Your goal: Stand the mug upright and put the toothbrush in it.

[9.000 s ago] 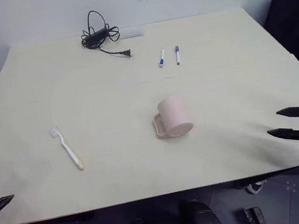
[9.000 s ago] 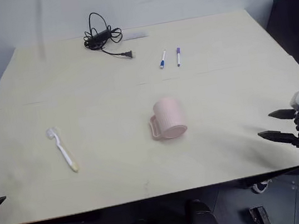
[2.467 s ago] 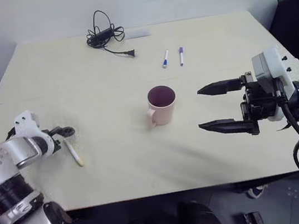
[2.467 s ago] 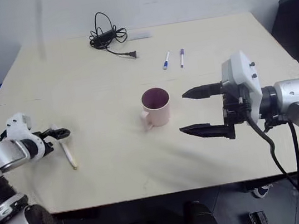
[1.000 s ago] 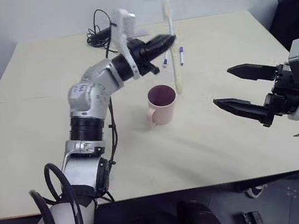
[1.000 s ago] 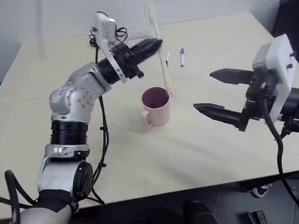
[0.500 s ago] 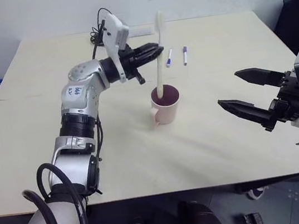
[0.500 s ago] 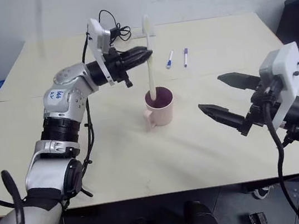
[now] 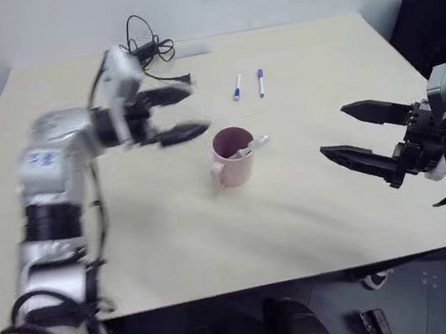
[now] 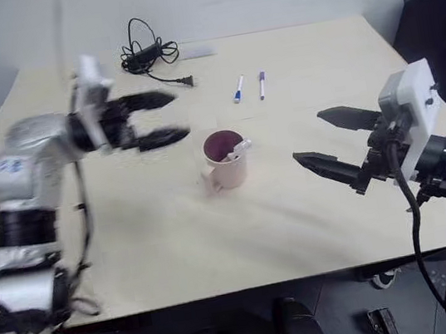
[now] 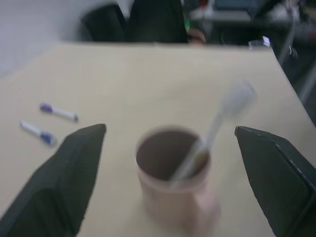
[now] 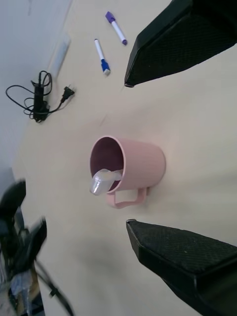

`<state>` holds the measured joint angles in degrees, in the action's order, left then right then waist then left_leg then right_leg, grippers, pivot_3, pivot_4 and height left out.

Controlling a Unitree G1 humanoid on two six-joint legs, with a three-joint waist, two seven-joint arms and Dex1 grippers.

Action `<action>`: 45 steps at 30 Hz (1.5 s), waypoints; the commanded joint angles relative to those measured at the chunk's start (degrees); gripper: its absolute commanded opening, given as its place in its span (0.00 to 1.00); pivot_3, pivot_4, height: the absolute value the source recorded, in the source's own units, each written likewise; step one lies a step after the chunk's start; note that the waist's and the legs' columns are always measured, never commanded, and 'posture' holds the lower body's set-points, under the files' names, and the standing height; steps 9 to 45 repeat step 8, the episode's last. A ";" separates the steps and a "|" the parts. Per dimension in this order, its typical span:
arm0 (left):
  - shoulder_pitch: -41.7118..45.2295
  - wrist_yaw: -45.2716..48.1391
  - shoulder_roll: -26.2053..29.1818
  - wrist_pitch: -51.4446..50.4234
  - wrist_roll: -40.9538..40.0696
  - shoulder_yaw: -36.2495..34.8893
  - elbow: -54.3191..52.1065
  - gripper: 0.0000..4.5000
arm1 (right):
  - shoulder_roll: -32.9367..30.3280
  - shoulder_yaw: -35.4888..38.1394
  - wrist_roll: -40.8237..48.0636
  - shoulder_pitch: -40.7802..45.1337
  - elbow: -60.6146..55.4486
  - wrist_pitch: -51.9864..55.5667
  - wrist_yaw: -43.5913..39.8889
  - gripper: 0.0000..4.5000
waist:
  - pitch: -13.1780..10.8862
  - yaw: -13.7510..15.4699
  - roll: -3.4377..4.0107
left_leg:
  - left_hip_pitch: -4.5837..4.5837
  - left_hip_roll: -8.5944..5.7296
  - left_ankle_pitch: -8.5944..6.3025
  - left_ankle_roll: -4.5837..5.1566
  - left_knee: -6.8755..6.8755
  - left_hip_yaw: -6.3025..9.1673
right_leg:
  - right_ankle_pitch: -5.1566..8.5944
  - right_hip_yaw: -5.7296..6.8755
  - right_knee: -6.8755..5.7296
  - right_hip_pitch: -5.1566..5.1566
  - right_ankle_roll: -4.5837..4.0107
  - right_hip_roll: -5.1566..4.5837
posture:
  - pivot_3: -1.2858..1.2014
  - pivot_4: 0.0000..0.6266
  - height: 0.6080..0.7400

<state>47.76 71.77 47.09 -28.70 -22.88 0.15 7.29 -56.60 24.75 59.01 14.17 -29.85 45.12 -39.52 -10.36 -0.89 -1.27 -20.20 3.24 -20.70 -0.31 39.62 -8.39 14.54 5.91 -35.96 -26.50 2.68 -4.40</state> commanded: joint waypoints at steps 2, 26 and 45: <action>-6.39 10.08 13.90 5.65 2.33 -2.83 -4.04 0.97 | -4.10 -0.68 -3.89 -0.73 5.30 -2.16 -10.00 1.00 | -0.02 0.75 0.00 | -0.05 -0.01 -0.03 0.03 0.05 -0.02 | 0.01 0.02 0.13 0.00 -0.01 -0.01 | 0.52 0.24 1.00; -12.80 10.29 21.72 2.98 -1.42 -11.19 -5.53 0.97 | -3.94 -3.02 -10.94 -0.36 12.77 -6.79 -15.48 1.00 | -0.02 2.08 -0.01 | -0.20 0.02 -0.20 0.31 0.36 -0.08 | -0.04 0.01 0.20 0.05 0.09 -0.08 | 0.52 0.24 1.00; -12.80 10.29 21.72 2.98 -1.42 -11.19 -5.53 0.97 | -3.94 -3.02 -10.94 -0.36 12.77 -6.79 -15.48 1.00 | -0.02 2.08 -0.01 | -0.20 0.02 -0.20 0.31 0.36 -0.08 | -0.04 0.01 0.20 0.05 0.09 -0.08 | 0.52 0.24 1.00</action>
